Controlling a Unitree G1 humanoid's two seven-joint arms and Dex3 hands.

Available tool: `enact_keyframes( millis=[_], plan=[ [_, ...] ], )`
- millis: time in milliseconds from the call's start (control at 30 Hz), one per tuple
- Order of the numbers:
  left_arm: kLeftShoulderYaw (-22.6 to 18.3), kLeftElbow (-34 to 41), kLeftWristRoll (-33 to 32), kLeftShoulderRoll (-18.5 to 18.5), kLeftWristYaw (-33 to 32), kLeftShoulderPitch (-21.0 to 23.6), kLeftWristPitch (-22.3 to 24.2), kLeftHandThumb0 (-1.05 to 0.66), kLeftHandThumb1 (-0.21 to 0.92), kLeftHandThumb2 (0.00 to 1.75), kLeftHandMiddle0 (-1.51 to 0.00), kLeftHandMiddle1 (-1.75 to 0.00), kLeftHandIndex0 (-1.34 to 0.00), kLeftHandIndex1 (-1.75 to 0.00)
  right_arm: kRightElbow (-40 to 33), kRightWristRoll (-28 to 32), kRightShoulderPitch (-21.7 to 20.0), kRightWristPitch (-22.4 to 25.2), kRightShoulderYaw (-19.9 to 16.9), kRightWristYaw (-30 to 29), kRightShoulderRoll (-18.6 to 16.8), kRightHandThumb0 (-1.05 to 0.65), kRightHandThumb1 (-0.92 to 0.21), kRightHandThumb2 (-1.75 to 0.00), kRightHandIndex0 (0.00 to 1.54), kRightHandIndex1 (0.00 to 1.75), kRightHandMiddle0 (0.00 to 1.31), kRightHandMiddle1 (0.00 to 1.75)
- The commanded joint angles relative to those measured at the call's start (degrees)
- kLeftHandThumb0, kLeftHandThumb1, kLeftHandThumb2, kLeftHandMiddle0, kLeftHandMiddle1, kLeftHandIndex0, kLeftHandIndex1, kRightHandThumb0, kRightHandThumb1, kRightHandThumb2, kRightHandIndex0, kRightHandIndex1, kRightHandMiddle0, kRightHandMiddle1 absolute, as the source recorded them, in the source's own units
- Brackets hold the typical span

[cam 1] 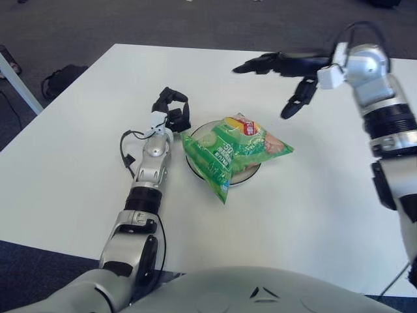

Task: Put the snack into the plate.

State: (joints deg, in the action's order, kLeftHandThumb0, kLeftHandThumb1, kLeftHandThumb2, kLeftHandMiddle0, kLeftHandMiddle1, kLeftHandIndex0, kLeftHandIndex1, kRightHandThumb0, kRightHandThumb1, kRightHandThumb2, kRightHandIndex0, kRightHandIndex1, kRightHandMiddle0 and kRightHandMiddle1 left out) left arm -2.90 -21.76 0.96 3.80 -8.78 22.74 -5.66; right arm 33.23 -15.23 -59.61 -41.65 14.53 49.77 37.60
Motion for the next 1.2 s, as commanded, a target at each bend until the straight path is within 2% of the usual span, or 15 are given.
enact_keyframes(
  millis=[0,100,167,300,400,433,567,600,767,833,967,1000,1100,1167],
  plan=[
    [-0.47,0.77,0.26,0.27,0.4,-0.83,0.43,-0.42,0.51,1.07,-1.25,-1.75,-0.46,-1.75,-3.22,-1.93,-0.29,1.89,0.3,-0.83,0.43,-0.94,-0.64,-0.5,0.0,0.0,0.0,0.03],
    [-0.83,1.28,0.12,0.43,0.53,-1.18,0.37,-0.42,0.51,1.07,-1.25,-1.75,-0.46,-1.75,-5.05,-5.73,1.97,-1.26,-0.07,-5.43,2.46,-0.97,-0.69,-0.46,0.0,0.0,0.0,0.01],
    [-0.99,1.47,0.13,0.43,0.51,-1.33,0.3,-0.42,0.51,1.07,-1.25,-1.75,-0.46,-1.75,-6.15,-6.95,3.31,-2.12,-0.45,-7.28,3.51,-1.01,-0.8,-0.35,0.0,0.0,0.0,0.0],
    [-1.66,1.74,-0.16,0.96,0.88,-1.69,0.2,-0.42,0.51,1.07,-1.25,-1.75,-0.46,-1.75,-6.54,-5.32,5.48,0.62,-1.86,-6.8,6.15,-1.04,-0.89,-0.29,0.02,0.01,0.0,0.0],
    [-2.1,1.87,-0.28,1.37,1.21,-2.03,-0.09,-0.42,0.51,1.07,-1.25,-1.75,-0.46,-1.75,-2.75,-4.01,7.15,2.03,-3.58,-7.34,8.26,-1.05,-0.91,-0.31,0.05,0.02,0.0,0.0],
    [-2.27,1.91,-0.34,1.52,1.34,-2.14,-0.15,-0.42,0.51,1.07,-1.25,-1.75,-0.46,-1.75,-1.68,-4.11,7.68,2.69,-4.02,-8.16,8.5,-1.05,-0.91,-0.32,0.06,0.02,0.0,0.0],
    [-2.98,1.89,-0.6,2.13,1.84,-2.55,-0.44,-0.42,0.51,1.07,-1.24,-1.75,-0.46,-1.75,-6.68,-3.99,13.29,8.25,-5.58,-10.34,7.98,-1.05,-0.92,-0.34,0.1,0.04,0.03,0.02],
    [-3.18,1.87,-0.72,2.29,2.01,-2.68,-0.54,-0.42,0.51,1.07,-1.24,-1.75,-0.46,-1.75,-7.28,-4.64,14.86,9.32,-6.3,-12.55,7.66,-1.05,-0.92,-0.34,0.1,0.04,0.03,0.02],
    [-3.91,1.92,-1.09,2.62,2.63,-3.4,-0.98,-0.42,0.51,1.07,-1.24,-1.75,-0.46,-1.75,-9.86,-6.27,17.92,15.1,-8.54,-19.39,6.42,-0.99,-0.92,-0.26,0.19,0.06,0.0,0.42],
    [-4.22,1.78,-1.17,2.78,2.83,-3.42,-0.99,-0.42,0.51,1.07,-1.24,-1.75,-0.46,-1.75,-10.44,-6.04,19.04,16.37,-8.82,-20.58,5.97,-0.97,-0.92,-0.24,0.21,0.06,0.0,0.49],
    [-4.81,1.83,-1.29,2.89,2.74,-3.94,-0.73,-0.42,0.51,1.07,-1.25,-1.75,-0.46,-1.75,-12.78,-3.9,23.88,19.75,-11.15,-24.38,3.55,-0.88,-0.92,-0.25,0.32,0.13,0.0,0.75],
    [-4.92,1.95,-1.38,2.84,2.74,-4.06,-0.49,-0.42,0.51,1.07,-1.25,-1.75,-0.46,-1.75,-13.7,-2.71,24.66,21.77,-12.16,-25.08,2.48,-0.87,-0.92,-0.25,0.33,0.14,0.0,0.77],
    [-5.16,2.35,-1.72,2.56,2.87,-4.58,-0.07,-0.42,0.51,1.08,-1.25,-1.75,-0.47,-1.75,-17.25,1.98,27.19,28.37,-15.39,-27.0,-1.26,-0.8,-0.87,-0.33,0.28,0.39,0.0,0.88],
    [-5.38,2.48,-1.98,2.41,3.06,-4.7,0.13,-0.42,0.5,1.08,-1.25,-1.75,-0.47,-1.75,-20.53,4.66,29.03,32.8,-17.1,-28.11,-3.69,-0.73,-0.78,-0.47,0.24,0.6,0.0,0.96]
  ],
)
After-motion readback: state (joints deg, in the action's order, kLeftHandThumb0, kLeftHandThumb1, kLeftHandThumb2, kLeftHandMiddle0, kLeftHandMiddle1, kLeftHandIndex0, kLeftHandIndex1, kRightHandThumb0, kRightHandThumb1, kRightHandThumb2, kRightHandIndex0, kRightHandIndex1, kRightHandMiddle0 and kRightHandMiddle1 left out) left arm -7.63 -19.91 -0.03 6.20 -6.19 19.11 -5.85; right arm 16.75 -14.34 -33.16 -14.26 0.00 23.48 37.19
